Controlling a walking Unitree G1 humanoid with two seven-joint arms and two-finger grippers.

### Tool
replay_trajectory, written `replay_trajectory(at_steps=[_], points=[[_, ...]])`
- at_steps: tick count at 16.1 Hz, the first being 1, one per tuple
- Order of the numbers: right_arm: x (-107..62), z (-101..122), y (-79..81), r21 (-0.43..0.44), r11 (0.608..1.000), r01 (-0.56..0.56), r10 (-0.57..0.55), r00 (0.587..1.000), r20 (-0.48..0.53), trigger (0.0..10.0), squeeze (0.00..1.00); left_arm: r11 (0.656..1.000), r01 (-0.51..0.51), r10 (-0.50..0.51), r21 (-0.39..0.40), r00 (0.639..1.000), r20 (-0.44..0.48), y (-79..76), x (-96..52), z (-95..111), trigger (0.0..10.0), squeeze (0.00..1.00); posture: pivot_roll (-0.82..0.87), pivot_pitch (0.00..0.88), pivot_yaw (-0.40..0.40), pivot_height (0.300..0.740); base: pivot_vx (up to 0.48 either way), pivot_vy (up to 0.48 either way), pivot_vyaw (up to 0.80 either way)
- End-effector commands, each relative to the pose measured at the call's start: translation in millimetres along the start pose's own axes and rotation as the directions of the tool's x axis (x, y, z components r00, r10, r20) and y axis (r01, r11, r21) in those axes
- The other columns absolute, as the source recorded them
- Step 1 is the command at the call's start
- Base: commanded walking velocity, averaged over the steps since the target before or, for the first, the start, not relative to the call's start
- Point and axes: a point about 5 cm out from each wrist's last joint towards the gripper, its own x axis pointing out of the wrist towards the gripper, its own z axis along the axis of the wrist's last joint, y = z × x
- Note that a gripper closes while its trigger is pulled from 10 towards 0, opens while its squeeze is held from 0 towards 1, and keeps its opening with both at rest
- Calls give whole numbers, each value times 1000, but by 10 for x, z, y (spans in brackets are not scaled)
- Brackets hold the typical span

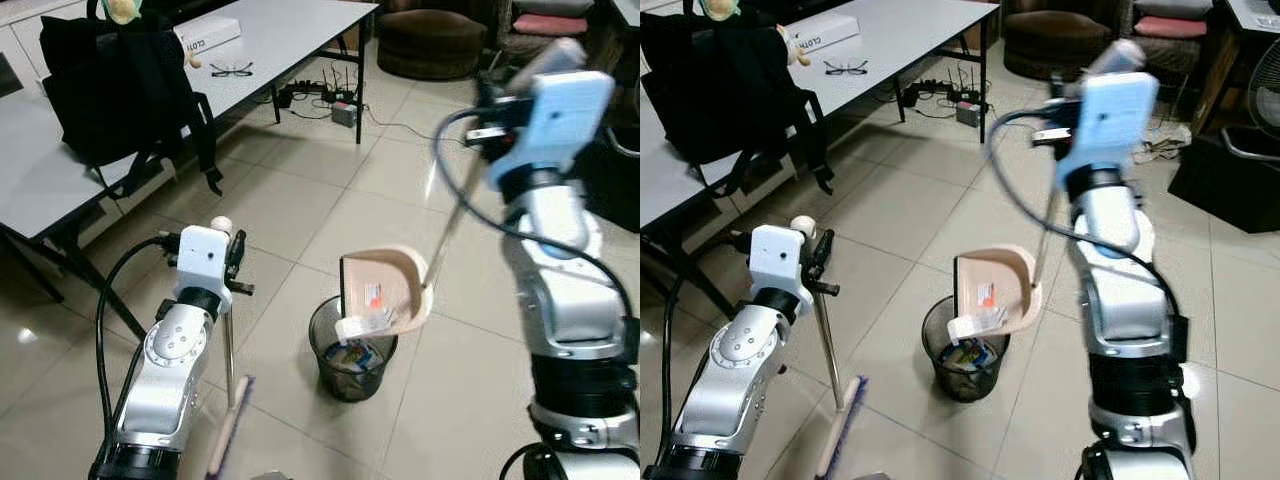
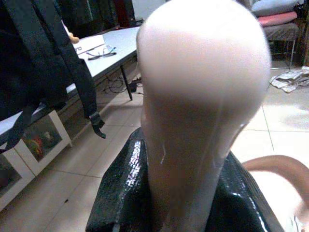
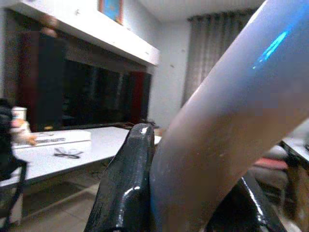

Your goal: Sweep floor

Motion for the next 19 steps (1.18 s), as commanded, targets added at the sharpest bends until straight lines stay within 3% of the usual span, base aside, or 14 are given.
replay_trajectory(at_steps=[1,5,7,8,12,14,17,19], points=[[20,151,120,-19,998,-61,63,994,94,10000,0,999,-8,7,32,1000,29,31,-16,49,10000,0,-98,0,54,740,0,0,0],[-48,171,426,-81,978,-191,200,971,132,10000,0,999,0,-1,38,1000,30,8,-4,53,10000,0,-98,0,52,740,0,0,0],[-233,161,805,-218,901,-375,414,894,174,10000,0,999,1,-2,42,1000,27,0,-14,44,10000,0,-95,0,49,740,0,0,0],[-302,135,891,-248,875,-415,462,870,174,10000,0,999,1,-2,43,1000,26,1,-18,39,10000,0,-95,0,49,740,0,0,0],[-379,110,956,-224,870,-439,480,858,184,10000,0,999,3,-4,47,1000,22,-1,-18,33,10000,0,-94,0,48,740,0,0,0],[-380,87,929,-233,871,-432,476,860,183,10000,0,999,7,-8,47,1000,21,-12,-16,30,10000,0,-97,0,49,740,0,0,0],[-392,58,918,-285,843,-456,514,840,175,10000,0,999,17,-18,46,1000,23,-35,-12,29,10000,0,-98,0,47,740,0,0,0],[-306,15,717,-360,877,-319,393,906,156,10000,0,999,26,-27,47,999,18,-44,-14,22,10000,0,-97,0,46,740,0,0,0]])
